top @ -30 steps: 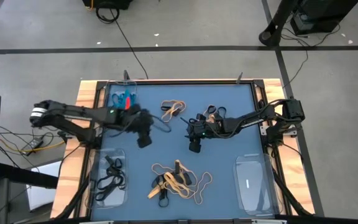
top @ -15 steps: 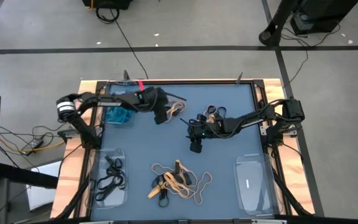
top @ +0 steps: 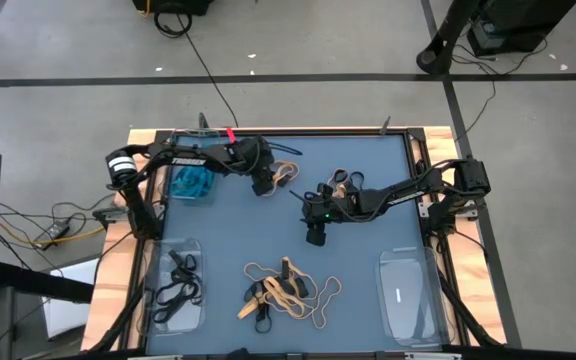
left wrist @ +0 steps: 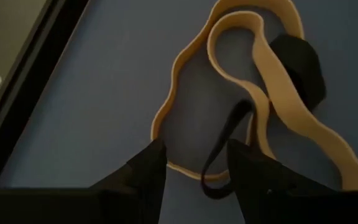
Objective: Sort rubber bands into baskets
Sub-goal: Put the black rubber band into the bottom left transparent bin
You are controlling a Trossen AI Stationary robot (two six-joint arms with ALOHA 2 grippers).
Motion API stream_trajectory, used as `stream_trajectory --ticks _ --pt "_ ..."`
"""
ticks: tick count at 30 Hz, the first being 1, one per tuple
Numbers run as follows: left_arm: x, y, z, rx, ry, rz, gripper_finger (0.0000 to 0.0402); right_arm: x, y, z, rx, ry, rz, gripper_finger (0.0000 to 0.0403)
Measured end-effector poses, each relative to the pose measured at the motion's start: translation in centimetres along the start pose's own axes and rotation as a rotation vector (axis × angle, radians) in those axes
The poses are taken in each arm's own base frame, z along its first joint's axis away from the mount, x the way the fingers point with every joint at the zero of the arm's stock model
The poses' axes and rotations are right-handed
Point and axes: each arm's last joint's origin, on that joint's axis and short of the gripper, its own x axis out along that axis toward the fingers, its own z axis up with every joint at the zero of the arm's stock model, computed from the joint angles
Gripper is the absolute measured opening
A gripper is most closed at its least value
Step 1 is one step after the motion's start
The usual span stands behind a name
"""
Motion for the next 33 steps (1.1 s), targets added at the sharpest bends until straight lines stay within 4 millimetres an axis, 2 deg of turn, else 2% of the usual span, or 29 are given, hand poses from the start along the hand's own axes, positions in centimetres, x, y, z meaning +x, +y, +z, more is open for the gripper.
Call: stream_trajectory --ticks 4,15,18,25,30,33 --pt "0.0 -0.1 0.0 0.002 -0.003 -0.009 0.0152 0.0 0.0 0.0 0.0 0.0 0.0 0.0174" --pt "1.5 -0.5 -0.5 0.06 0.023 -0.07 0.0015 0.0 0.0 0.0 -0.004 0.002 -0.001 0.0174" --pt "1.3 -0.4 -0.4 0.051 0.019 -0.066 0.0008 0.0 0.0 0.0 -0.005 0.002 -0.001 0.0174" --pt "-1.9 0.0 0.4 -0.018 -0.025 -0.035 0.0005 0.0 0.0 -0.1 -0.006 0.008 -0.002 0.0174" --pt "-5.6 0.0 0.7 -0.068 -0.054 -0.035 0.0005 0.0 0.0 -0.1 -0.007 0.012 -0.003 0.0174" --pt "-7.9 -0.9 0.2 -0.079 -0.025 -0.054 0.0005 0.0 0.0 -0.1 -0.008 0.013 -0.003 0.0174"
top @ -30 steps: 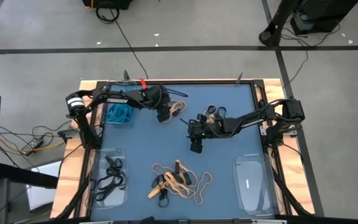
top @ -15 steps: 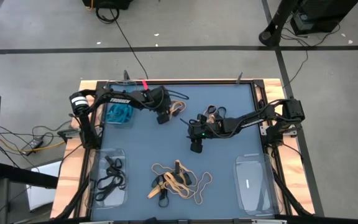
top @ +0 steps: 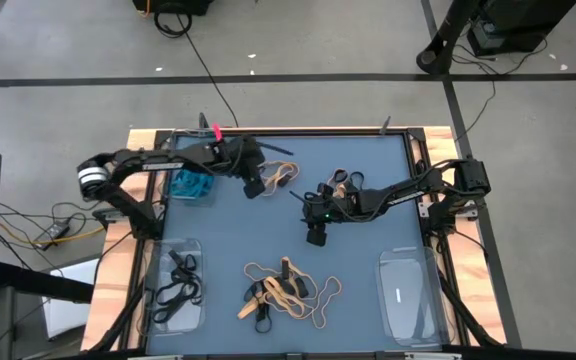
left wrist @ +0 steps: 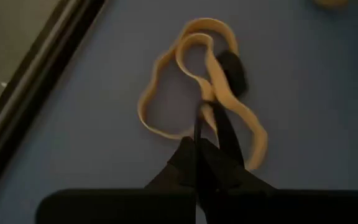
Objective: Sort rubber bands into baskets
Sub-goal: Put the black rubber band into the bottom left transparent bin
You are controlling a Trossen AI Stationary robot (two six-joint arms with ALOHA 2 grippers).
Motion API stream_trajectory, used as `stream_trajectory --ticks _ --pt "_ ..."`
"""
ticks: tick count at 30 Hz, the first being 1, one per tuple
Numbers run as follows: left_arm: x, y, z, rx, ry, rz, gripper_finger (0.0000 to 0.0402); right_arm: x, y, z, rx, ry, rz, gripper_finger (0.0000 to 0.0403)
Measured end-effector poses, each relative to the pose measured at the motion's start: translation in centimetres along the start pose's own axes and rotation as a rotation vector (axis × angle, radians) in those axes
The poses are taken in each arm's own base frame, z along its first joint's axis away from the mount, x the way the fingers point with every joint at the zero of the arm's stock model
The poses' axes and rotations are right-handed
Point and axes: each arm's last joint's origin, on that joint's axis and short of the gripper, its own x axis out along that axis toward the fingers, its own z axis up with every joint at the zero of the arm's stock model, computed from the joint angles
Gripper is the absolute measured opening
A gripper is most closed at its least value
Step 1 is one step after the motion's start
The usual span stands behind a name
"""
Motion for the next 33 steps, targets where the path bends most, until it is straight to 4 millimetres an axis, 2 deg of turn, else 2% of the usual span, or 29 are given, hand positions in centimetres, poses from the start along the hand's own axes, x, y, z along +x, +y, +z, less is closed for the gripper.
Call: stream_trajectory --ticks 4,10,17,23,29,33 --pt "-2.9 -1.9 -1.5 -0.004 0.098 -0.024 0.0005 0.0 0.0 0.0 -0.001 0.004 -0.001 0.0174" --pt "-7.6 -5.4 -4.8 -0.057 0.278 -0.084 0.0005 0.0 0.0 0.0 -0.001 0.005 -0.001 0.0174" --pt "-12.8 -8.9 -8.5 -0.136 0.374 -0.129 0.0005 0.0 0.0 0.0 0.0 0.004 0.001 0.0174" --pt "-14.9 -11.1 -11.0 -0.178 0.471 -0.166 0.0005 0.0 0.2 -0.1 0.002 0.006 0.004 0.0174" --pt "-16.2 -12.8 -12.5 -0.194 0.531 -0.214 0.0007 0.0 0.2 -0.1 0.002 0.006 0.004 0.0174" --pt "-16.8 -13.3 -13.2 -0.183 0.55 -0.229 0.0025 0.0 0.2 -0.1 0.002 0.007 0.004 0.0174"
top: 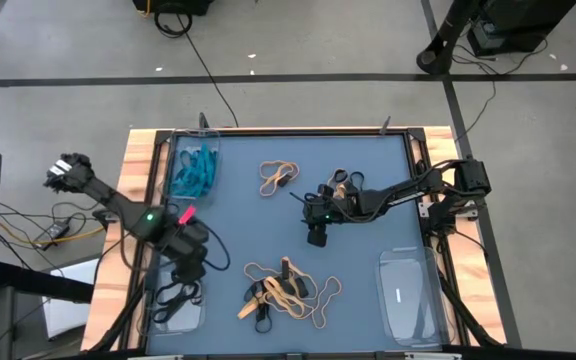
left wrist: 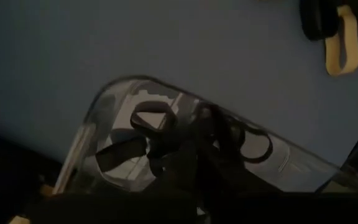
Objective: Sort rubber bands into baskets
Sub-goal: Put the black rubber band into the bottom left transparent bin
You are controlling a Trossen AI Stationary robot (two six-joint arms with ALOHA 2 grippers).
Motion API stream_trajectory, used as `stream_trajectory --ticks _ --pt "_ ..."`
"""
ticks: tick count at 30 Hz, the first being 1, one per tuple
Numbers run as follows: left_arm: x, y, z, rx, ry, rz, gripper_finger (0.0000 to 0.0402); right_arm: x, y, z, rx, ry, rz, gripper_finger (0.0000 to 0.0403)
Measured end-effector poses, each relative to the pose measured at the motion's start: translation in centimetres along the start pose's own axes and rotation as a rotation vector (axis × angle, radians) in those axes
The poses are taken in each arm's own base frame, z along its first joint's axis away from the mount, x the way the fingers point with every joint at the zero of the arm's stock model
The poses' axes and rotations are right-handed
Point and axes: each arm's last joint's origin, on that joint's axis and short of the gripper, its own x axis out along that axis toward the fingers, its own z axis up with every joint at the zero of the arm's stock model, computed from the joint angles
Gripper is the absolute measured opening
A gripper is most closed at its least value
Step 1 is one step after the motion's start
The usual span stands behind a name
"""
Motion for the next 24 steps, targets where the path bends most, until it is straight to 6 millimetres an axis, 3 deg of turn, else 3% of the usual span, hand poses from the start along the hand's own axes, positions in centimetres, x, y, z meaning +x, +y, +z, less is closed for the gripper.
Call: stream_trajectory --ticks 14,19,24 --pt "0.1 0.9 -1.3 -0.094 0.068 0.154 0.0201 0.0 0.0 0.0 0.003 0.0 0.0 0.0174" --pt "0.1 0.9 -1.3 -0.071 0.065 0.156 0.0233 0.0 0.0 0.0 0.001 0.0 0.0 0.0174" --pt "0.1 0.8 -1.3 -0.046 0.062 0.156 0.0238 0.0 0.0 0.0 -0.017 0.0 -0.003 0.0174"
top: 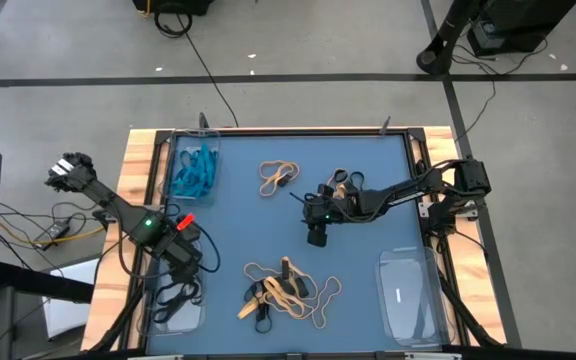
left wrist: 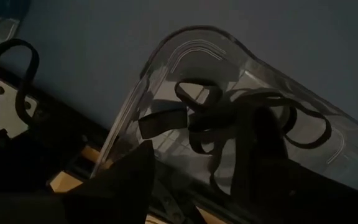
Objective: Sort rubber bands into baskets
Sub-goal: Put the black rubber band into the bottom left transparent bin
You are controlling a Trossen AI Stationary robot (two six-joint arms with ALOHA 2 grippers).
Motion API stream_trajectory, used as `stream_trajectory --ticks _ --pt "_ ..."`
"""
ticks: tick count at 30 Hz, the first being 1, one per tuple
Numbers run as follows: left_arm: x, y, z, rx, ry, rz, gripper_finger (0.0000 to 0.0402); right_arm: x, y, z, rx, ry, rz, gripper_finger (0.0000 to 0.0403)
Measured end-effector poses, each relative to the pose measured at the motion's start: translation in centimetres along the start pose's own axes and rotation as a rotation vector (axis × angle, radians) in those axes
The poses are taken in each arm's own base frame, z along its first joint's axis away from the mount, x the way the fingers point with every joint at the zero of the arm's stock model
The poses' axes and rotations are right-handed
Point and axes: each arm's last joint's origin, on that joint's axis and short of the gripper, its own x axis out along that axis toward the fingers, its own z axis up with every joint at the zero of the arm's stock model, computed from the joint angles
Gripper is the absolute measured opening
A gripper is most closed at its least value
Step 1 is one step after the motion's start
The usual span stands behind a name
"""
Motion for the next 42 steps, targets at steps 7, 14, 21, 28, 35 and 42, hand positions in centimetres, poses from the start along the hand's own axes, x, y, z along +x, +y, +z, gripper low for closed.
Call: stream_trajectory --ticks 7,14,21,28,35,42 --pt "0.5 0.0 -0.2 -0.039 0.047 0.077 0.0231 0.0 0.0 0.0 -0.01 0.0 0.0 0.0174" --pt "1.7 -1.4 0.3 -0.022 0.14 0.11 0.0193 0.0 0.0 0.0 -0.006 -0.004 -0.001 0.0174" --pt "1.9 -0.8 0.4 -0.076 0.221 0.181 0.0187 0.0 0.0 0.2 0.013 -0.017 0.002 0.0174" --pt "0.1 -0.9 1.4 -0.011 0.035 0.163 0.0187 0.0 0.0 0.1 0.012 -0.013 0.002 0.0174" --pt "-2.4 -1.2 4.7 0.061 -0.36 0.167 0.0187 0.0 0.0 0.2 0.012 -0.015 0.003 0.0174" --pt "-1.4 -1.0 9.4 0.153 -0.569 0.155 0.0187 0.0 0.0 0.1 0.012 -0.013 0.005 0.0174"
